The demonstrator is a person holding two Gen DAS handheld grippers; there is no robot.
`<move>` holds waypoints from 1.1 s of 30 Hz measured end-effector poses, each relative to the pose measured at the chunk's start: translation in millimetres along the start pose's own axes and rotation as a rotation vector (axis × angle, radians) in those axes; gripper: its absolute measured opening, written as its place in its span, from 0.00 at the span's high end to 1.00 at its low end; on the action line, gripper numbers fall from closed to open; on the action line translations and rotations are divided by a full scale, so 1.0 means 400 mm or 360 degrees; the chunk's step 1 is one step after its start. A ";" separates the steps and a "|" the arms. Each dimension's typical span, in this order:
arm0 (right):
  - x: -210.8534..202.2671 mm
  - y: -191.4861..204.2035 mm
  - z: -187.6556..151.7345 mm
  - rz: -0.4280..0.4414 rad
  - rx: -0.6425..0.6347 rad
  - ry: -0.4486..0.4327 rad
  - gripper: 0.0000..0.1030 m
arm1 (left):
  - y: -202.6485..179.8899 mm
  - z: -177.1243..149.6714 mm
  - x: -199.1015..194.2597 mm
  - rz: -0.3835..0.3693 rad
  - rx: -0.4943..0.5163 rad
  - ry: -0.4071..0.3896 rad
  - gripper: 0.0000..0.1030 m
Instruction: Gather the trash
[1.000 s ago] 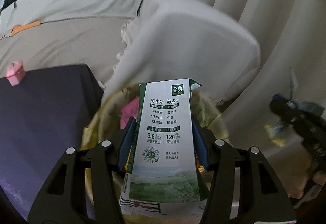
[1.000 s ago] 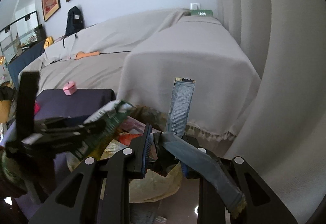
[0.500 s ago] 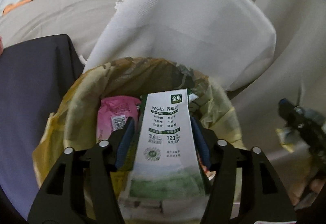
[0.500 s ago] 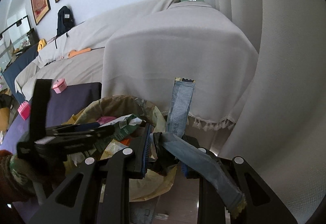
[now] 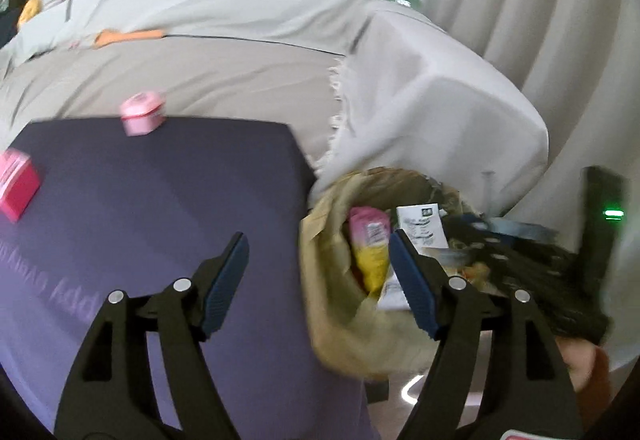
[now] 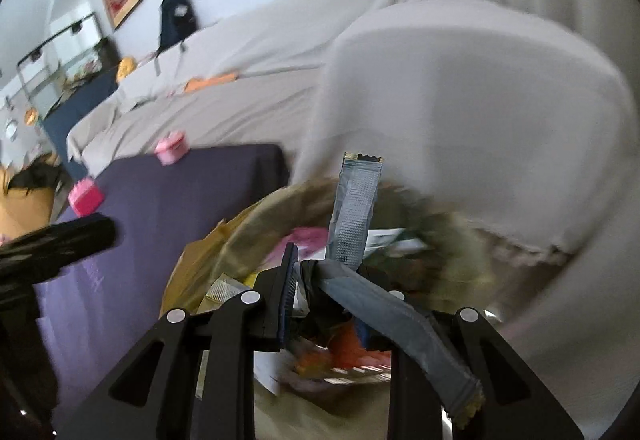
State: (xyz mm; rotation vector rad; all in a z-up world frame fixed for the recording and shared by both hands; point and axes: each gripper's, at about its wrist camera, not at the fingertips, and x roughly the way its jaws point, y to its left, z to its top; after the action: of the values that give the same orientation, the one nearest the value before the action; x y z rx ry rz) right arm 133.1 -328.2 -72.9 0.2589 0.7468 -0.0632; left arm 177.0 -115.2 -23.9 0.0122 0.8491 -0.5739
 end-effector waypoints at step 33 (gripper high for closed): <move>-0.298 0.079 -0.229 0.0108 0.0025 -0.0167 0.40 | -0.081 -0.287 -0.316 0.0476 0.0118 -0.0351 0.09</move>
State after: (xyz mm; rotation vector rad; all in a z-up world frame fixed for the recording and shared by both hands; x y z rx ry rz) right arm -10.5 -278.3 -49.8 0.2937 0.6332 -0.0179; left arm 14.8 -56.1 -4.1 0.1390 0.5965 -0.3178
